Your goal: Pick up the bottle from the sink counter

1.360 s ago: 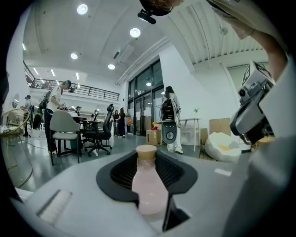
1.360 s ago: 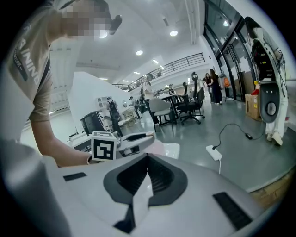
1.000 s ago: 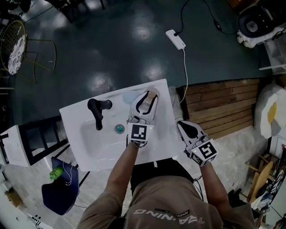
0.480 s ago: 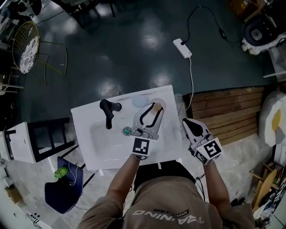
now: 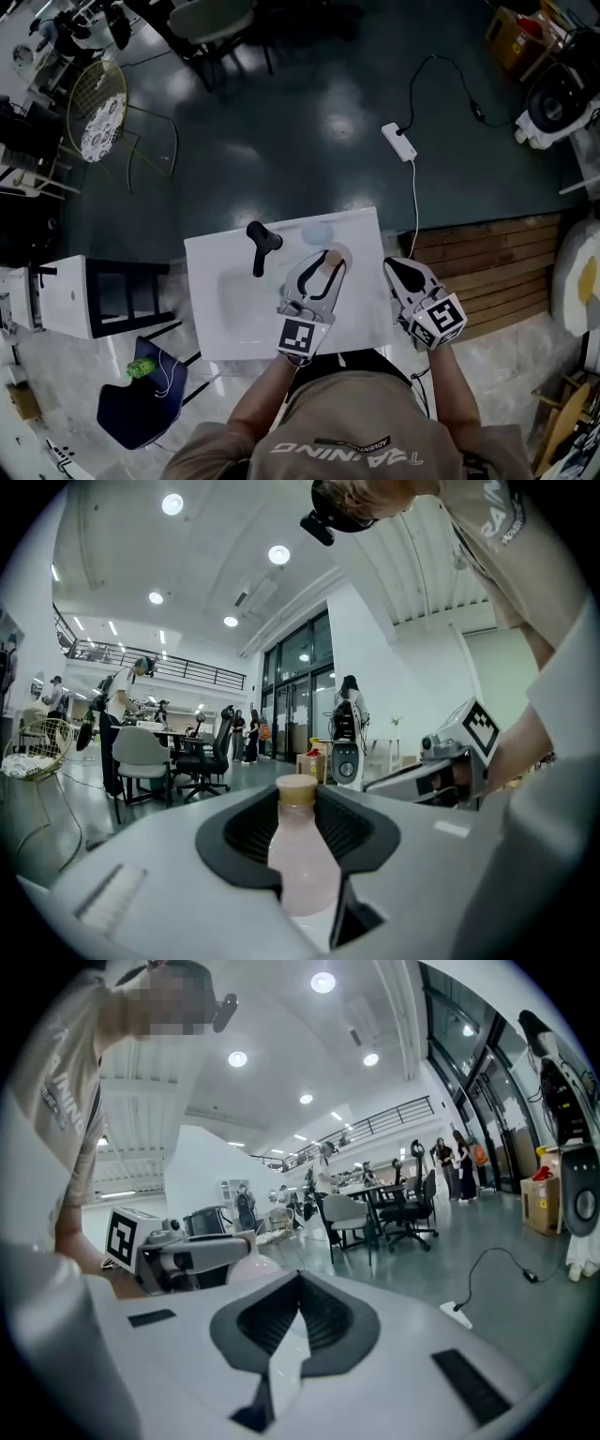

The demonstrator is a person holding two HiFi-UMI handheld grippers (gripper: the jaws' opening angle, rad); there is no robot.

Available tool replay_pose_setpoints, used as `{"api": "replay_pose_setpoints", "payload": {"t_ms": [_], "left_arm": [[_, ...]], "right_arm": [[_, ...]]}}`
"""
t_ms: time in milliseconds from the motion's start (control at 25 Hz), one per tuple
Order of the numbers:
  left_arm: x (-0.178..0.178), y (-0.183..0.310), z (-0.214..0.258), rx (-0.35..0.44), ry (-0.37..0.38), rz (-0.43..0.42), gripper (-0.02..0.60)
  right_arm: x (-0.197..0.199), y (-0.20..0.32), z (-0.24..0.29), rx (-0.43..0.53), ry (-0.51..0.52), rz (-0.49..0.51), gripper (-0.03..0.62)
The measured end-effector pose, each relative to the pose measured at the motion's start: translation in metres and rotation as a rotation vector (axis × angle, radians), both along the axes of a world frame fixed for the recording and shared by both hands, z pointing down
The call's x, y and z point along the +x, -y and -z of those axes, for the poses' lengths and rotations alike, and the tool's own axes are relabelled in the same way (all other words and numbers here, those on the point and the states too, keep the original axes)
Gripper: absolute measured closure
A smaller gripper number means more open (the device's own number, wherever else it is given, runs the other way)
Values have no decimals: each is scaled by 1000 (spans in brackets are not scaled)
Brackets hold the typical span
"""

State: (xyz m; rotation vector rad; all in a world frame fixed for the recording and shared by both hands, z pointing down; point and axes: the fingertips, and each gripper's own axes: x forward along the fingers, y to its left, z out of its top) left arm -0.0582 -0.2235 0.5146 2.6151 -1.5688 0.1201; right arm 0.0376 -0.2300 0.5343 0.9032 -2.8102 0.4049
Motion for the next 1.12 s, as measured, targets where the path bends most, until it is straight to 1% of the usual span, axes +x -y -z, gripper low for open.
{"api": "replay_pose_setpoints", "payload": {"t_ms": [80, 200, 320, 400, 520, 680, 840, 1000, 1120], "left_arm": [[-2, -10, 9, 13, 13, -8, 454], [-4, -18, 26, 19, 20, 1, 454], [-6, -25, 44, 55, 60, -7, 454], [-9, -29, 56, 63, 74, 0, 454], [-18, -34, 72, 49, 46, 24, 454], [-27, -37, 82, 78, 53, 29, 454], [-42, -39, 93, 95, 42, 56, 454], [-56, -41, 99, 100, 31, 89, 454], [-63, -41, 101, 111, 37, 98, 454]], "right_arm": [[-4, -6, 8, 14, 13, 18, 586], [-7, -11, 23, 41, 34, 38, 586], [-11, -11, 44, 72, 59, 52, 586], [-18, -11, 57, 98, 78, 61, 586], [-28, -11, 72, 130, 101, 59, 586], [-35, -14, 89, 160, 117, 69, 586], [-42, -18, 102, 185, 119, 88, 586], [-49, -23, 108, 199, 119, 105, 586], [-53, -23, 107, 201, 117, 121, 586]]}}
